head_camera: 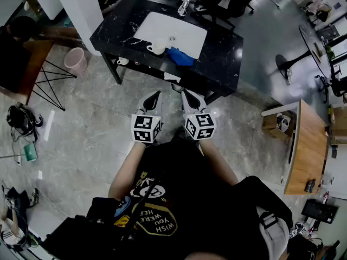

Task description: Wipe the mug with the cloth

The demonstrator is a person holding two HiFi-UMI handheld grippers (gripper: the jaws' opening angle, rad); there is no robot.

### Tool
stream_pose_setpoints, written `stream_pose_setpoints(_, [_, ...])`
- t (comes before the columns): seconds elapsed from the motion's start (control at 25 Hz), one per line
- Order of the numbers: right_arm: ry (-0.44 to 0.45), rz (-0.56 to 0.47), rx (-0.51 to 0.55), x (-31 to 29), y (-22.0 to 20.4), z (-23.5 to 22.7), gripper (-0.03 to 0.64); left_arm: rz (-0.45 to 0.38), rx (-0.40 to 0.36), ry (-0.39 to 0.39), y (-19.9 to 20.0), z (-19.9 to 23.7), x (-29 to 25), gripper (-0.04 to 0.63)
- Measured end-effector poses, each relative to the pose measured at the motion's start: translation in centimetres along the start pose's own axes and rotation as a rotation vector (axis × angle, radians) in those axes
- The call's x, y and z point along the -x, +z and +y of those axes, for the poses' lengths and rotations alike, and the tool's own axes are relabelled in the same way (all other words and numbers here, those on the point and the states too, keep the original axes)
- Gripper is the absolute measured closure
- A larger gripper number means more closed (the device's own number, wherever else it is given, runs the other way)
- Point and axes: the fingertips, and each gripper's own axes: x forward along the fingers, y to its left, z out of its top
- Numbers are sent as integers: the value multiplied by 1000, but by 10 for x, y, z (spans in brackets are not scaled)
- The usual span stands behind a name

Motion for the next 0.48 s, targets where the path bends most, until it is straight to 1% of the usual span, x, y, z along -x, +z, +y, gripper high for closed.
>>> stream_pose_setpoints(0.24, [63,16,13,-6,-4,13,615,2,16,-35,-3,1,-4,592])
stream_pose_setpoints(0.32, [50,22,21,-4,-5,12,615,10,20,-34,-5,1,-5,592])
stream_pose_setpoints(0.48, [16,25,2,-3,-5,1,615,25,23,-33,-9,-1,-7,592])
